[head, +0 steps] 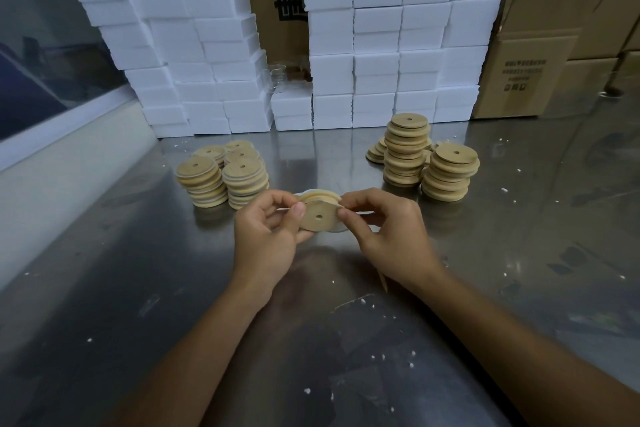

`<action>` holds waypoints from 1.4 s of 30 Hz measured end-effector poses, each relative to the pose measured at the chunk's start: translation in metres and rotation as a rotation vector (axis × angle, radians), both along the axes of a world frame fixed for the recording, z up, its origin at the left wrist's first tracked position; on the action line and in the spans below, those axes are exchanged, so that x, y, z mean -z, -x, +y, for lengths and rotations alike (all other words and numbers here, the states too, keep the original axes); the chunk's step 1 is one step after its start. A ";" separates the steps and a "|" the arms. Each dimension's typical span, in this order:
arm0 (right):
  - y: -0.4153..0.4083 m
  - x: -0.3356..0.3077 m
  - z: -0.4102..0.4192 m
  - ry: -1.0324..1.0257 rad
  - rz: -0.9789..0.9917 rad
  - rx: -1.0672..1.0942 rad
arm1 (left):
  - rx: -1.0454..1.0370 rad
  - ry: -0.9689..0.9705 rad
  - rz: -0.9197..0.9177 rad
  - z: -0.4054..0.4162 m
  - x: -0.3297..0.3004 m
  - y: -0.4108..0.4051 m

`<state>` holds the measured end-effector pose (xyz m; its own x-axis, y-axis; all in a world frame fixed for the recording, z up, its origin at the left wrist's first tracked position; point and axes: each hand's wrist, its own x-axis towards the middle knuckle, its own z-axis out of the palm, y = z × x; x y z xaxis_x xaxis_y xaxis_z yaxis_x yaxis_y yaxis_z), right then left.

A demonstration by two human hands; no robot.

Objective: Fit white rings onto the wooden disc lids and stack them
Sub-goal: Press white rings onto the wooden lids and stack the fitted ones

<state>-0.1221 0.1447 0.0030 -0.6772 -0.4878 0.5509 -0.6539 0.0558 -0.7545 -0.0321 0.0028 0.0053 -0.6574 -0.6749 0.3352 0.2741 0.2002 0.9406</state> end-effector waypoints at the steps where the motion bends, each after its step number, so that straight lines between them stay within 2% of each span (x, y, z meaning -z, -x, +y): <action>1: 0.000 0.001 0.000 -0.009 -0.019 0.001 | 0.007 -0.036 0.003 0.001 -0.001 0.000; 10: 0.000 -0.002 -0.003 0.104 -0.348 -0.086 | 0.070 -0.163 -0.014 0.001 -0.006 -0.004; 17: 0.000 -0.003 -0.004 0.216 -0.492 -0.100 | 0.103 -0.127 -0.001 0.002 -0.006 -0.005; 20: 0.001 -0.001 -0.003 0.168 -0.380 -0.064 | 0.055 0.041 -0.008 0.001 -0.003 -0.004; 24: -0.003 0.000 0.000 0.019 -0.053 -0.039 | -0.070 0.536 0.013 -0.001 0.000 -0.005; 28: -0.004 -0.003 0.003 -0.046 0.167 -0.053 | -0.065 0.797 0.033 -0.003 -0.001 -0.007; 35: -0.003 -0.003 0.004 -0.077 0.199 -0.052 | -0.104 0.866 -0.021 -0.007 -0.002 -0.009; 42: 0.001 -0.002 0.003 -0.072 0.183 -0.052 | 0.012 0.998 -0.128 -0.015 -0.012 -0.015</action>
<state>-0.1234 0.1481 0.0049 -0.5420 -0.5621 0.6248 -0.7832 0.0682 -0.6180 -0.0171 -0.0118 0.0174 -0.7332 -0.1171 0.6698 0.1898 0.9107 0.3669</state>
